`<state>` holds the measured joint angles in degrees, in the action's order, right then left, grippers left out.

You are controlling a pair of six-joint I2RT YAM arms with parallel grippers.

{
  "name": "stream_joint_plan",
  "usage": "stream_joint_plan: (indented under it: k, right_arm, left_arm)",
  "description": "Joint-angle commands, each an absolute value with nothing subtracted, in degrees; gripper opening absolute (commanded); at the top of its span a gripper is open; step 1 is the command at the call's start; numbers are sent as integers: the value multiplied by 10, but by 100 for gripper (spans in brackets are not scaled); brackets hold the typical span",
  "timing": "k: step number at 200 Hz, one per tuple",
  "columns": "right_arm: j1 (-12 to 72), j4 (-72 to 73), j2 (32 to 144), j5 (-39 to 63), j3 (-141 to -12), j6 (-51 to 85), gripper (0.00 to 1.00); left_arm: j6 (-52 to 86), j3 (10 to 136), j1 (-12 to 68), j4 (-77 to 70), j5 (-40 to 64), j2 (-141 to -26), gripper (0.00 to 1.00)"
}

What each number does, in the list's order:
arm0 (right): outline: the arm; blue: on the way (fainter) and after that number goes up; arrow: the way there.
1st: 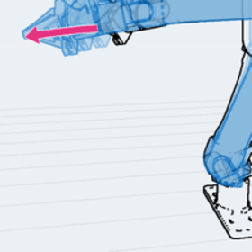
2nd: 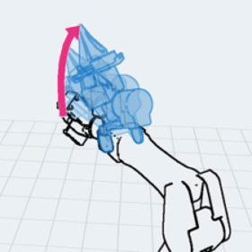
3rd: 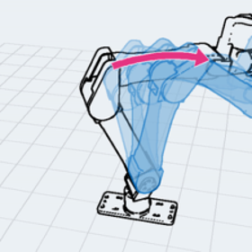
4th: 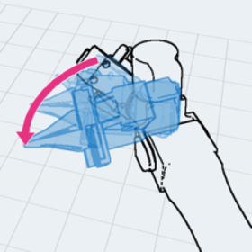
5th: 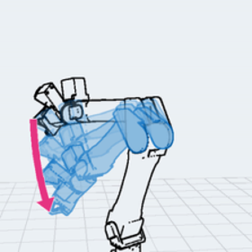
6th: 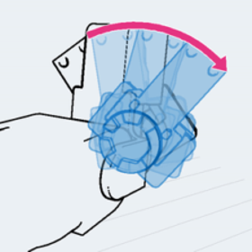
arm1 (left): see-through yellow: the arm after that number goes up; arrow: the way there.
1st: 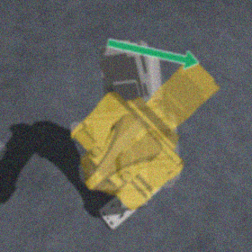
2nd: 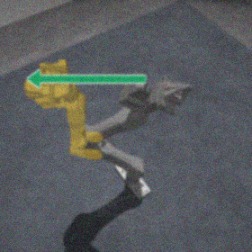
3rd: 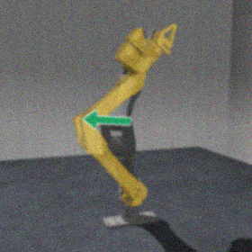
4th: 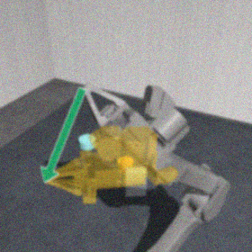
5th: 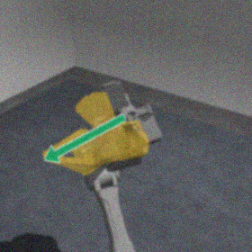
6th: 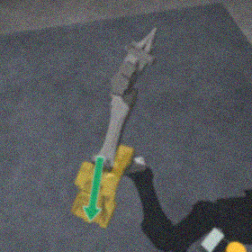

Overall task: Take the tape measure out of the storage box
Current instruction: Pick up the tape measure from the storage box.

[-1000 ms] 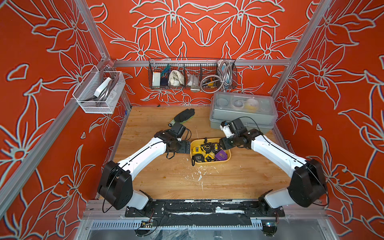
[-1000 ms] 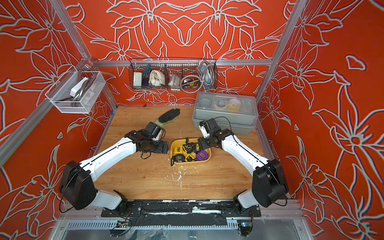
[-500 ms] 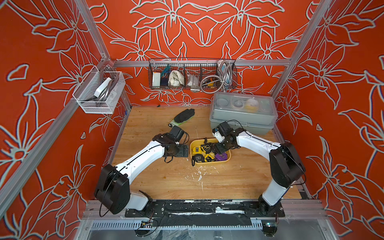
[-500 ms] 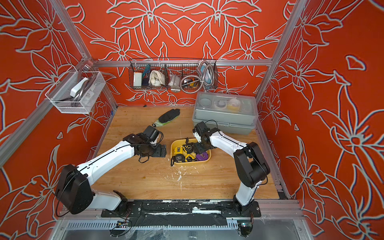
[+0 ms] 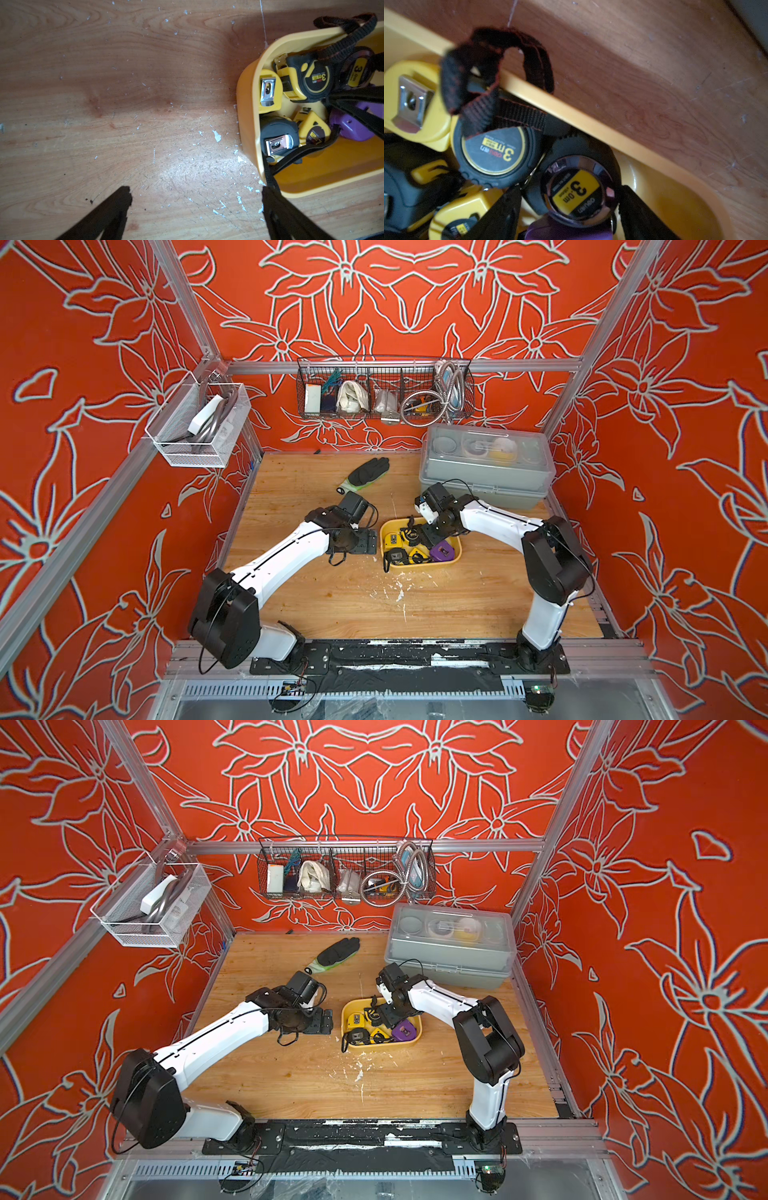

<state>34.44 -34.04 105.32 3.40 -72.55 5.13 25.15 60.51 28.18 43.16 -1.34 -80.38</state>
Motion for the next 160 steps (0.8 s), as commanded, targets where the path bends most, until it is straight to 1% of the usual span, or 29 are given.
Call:
stream_joint_plan:
  k: [1,65,73,80,105,112,117,125,141,150,160]
  right_arm:
    - [347,-345,1081,24,-744,64,74]
    - [350,-317,1114,27,-748,94,72]
    - [350,-314,1114,28,-748,98,70]
    - [350,-311,1114,37,-747,100,64]
    - [351,-299,1102,51,-733,107,50]
    - [352,-295,1095,53,-726,109,47]
    - [352,-293,1092,53,-723,109,47]
    - [352,-297,1089,49,-722,111,50]
    - [352,-302,1097,37,-725,114,69]
    - [352,-301,1103,36,-727,119,74]
    - [352,-293,1106,48,-728,125,84]
  left_arm:
    - [247,609,286,433,-11,-810,100]
    - [250,606,286,431,-4,-812,100]
    - [250,605,286,431,-4,-813,100]
    - [250,604,286,431,-4,-811,100]
    - [250,598,286,431,-7,-806,100]
    - [249,596,286,431,-8,-804,100]
    - [249,595,286,430,-8,-803,100]
    - [248,593,286,430,-8,-801,100]
    - [247,592,286,428,-7,-801,100]
    - [247,592,286,427,-5,-802,100]
    - [247,593,286,428,-4,-805,100]
